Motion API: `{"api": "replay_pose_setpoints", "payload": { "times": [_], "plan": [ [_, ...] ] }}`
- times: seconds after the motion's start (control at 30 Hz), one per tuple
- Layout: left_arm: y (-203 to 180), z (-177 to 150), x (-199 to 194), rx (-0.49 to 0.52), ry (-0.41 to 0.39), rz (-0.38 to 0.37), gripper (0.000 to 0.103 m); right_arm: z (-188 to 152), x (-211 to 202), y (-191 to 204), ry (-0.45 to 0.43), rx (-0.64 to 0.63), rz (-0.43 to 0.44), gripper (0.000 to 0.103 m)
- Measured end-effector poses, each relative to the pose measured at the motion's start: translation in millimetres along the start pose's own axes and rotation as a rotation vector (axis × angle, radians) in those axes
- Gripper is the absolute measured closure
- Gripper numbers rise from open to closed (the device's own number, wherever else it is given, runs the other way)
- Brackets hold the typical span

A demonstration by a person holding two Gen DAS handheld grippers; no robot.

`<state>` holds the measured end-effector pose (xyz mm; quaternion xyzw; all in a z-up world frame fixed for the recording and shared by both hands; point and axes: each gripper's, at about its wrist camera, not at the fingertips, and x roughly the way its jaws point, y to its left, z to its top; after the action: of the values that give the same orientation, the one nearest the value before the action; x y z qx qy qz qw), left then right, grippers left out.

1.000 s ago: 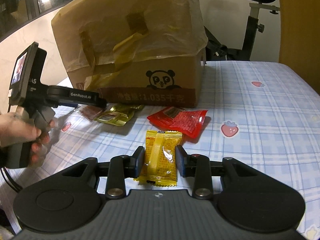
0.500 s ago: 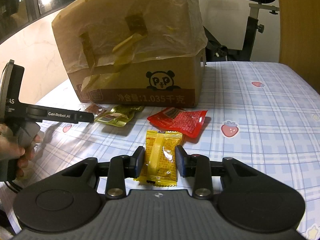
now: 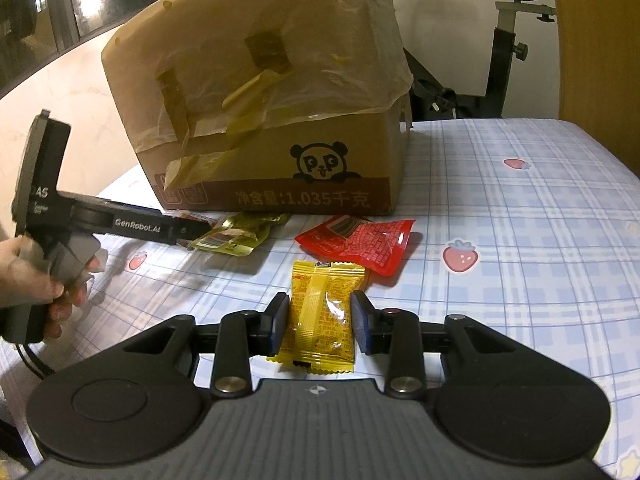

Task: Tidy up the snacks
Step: 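Hold the yellow packet while the left tool approaches the brown jerky packet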

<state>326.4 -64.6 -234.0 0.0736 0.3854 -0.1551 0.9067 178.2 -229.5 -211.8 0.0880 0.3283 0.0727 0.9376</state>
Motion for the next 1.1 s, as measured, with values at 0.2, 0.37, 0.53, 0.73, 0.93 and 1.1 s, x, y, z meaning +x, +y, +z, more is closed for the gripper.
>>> {"api": "replay_pose_setpoints", "payload": {
  "times": [0.2, 0.37, 0.53, 0.73, 0.93, 1.1],
  "plan": [
    [-4.2, -5.8, -4.2, 0.023, -0.035, -0.027, 0.028, -0.1, 0.5, -0.8, 0.000, 0.005, 0.003, 0.067],
    [-10.5, -12.9, -19.7, 0.057, -0.055, -0.055, 0.060, 0.0, 0.4, -0.8, 0.000, 0.005, 0.004, 0.067],
    [-2.5, -25.1, -36.3, 0.008, -0.045, -0.058, 0.071, 0.2, 0.7, -0.9, -0.001, 0.004, 0.003, 0.067],
    [-6.5, -42.4, -60.1, -0.012, -0.017, -0.063, 0.071, 0.1, 0.6, -0.8, -0.001, 0.005, 0.004, 0.067],
    [-5.1, -53.6, -71.2, -0.007, 0.018, -0.147, 0.060, 0.2, 0.4, -0.9, -0.001, 0.005, 0.004, 0.067],
    [-3.7, -44.8, -70.2, 0.071, -0.007, -0.127, 0.036, 0.2, 0.4, -0.8, -0.002, 0.006, 0.005, 0.067]
  ]
}}
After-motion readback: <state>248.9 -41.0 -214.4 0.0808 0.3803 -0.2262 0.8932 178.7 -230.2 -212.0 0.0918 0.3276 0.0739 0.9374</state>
